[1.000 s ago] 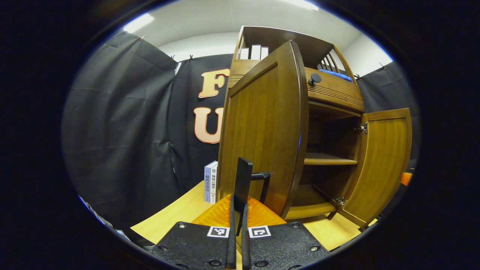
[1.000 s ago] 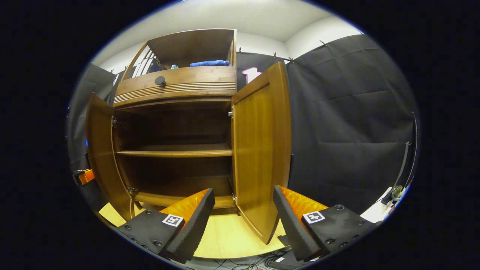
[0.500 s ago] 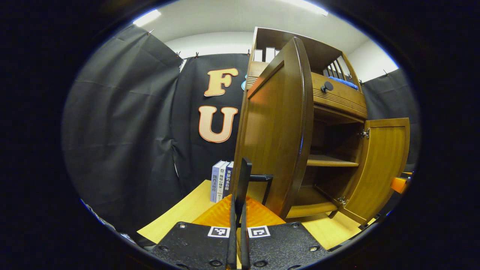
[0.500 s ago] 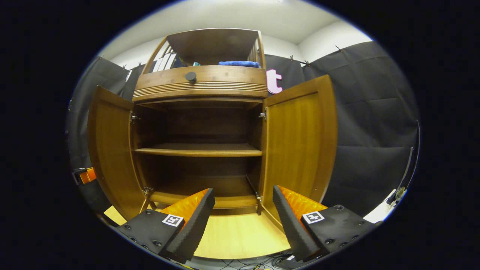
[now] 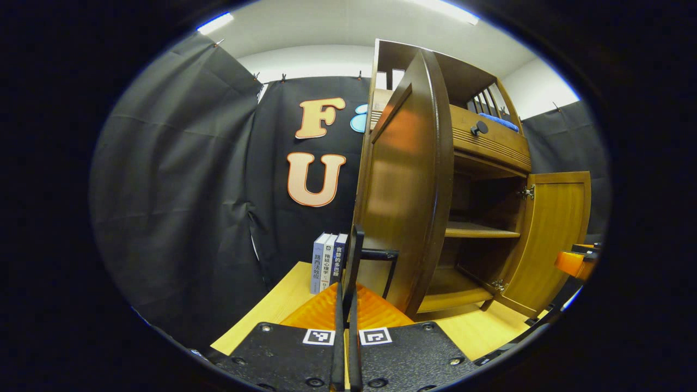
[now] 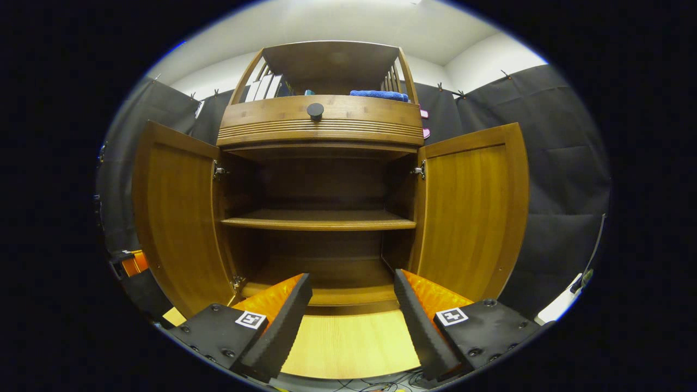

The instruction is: Open the right door of the double-door shoe cabinet with the right hand, and open the left door with the left hand.

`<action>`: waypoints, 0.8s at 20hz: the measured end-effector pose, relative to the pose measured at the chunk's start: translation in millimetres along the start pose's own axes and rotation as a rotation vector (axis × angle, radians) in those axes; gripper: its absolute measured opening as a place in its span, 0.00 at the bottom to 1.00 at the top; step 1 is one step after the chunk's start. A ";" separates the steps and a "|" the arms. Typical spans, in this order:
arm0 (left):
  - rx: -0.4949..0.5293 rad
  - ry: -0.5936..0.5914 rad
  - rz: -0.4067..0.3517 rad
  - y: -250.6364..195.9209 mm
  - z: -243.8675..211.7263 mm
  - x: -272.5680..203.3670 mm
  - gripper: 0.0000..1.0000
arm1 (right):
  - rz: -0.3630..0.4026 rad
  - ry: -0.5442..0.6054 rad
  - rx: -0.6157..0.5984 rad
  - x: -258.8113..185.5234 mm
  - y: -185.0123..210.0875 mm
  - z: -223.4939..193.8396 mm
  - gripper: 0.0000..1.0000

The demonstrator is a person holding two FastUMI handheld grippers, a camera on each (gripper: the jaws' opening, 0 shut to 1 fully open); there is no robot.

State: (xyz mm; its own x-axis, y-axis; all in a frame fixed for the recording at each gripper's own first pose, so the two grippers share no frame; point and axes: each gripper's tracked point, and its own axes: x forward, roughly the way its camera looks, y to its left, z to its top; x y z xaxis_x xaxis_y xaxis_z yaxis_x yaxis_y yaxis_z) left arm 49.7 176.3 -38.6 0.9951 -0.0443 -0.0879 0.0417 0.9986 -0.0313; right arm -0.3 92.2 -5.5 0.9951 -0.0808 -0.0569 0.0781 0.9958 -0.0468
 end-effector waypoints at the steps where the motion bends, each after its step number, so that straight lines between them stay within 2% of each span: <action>1: 0.005 0.005 -0.008 5.3 -0.4 0.7 0.01 | -0.001 0.002 0.002 0.2 3.2 -1.0 0.94; 3: 0.029 0.004 -0.017 8.8 0.2 1.7 0.03 | -0.004 0.003 0.003 1.5 8.7 -2.4 0.94; 4: 0.035 0.001 -0.019 10.3 0.2 1.3 0.05 | -0.005 0.002 0.003 3.8 12.0 -3.1 0.97; 5: 0.031 -0.001 -0.021 11.7 0.7 0.8 0.03 | -0.004 0.002 0.005 4.8 14.5 -3.8 1.00; 7: 0.023 0.005 -0.023 13.2 0.0 1.0 0.02 | 0.000 0.000 0.010 6.6 20.8 -3.1 0.94; 9: 0.022 0.019 -0.027 13.4 1.0 0.1 0.04 | 0.007 -0.003 0.010 9.1 26.2 -2.7 0.94; 11: -0.003 0.038 -0.013 14.0 0.4 -5.0 0.01 | 0.007 -0.012 0.008 8.2 28.5 0.1 0.94; 12: -0.001 0.040 -0.002 13.2 3.0 -9.3 0.05 | 0.006 -0.015 0.008 8.2 28.5 1.6 0.94; 15: 0.018 0.026 0.014 9.1 15.0 -23.7 0.04 | 0.008 -0.017 0.008 9.6 30.1 2.5 0.94; 16: 0.026 0.029 0.028 9.2 16.0 -28.4 0.09 | 0.008 -0.015 0.009 9.6 30.5 2.8 0.94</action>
State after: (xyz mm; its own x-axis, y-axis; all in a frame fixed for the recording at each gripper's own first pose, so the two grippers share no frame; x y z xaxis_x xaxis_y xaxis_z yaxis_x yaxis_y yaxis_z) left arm 23.2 187.2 -20.4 0.9929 -0.0166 -0.1175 0.0164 0.9999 -0.0025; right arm 11.8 121.9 -4.7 0.9965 -0.0717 -0.0420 0.0702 0.9968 -0.0375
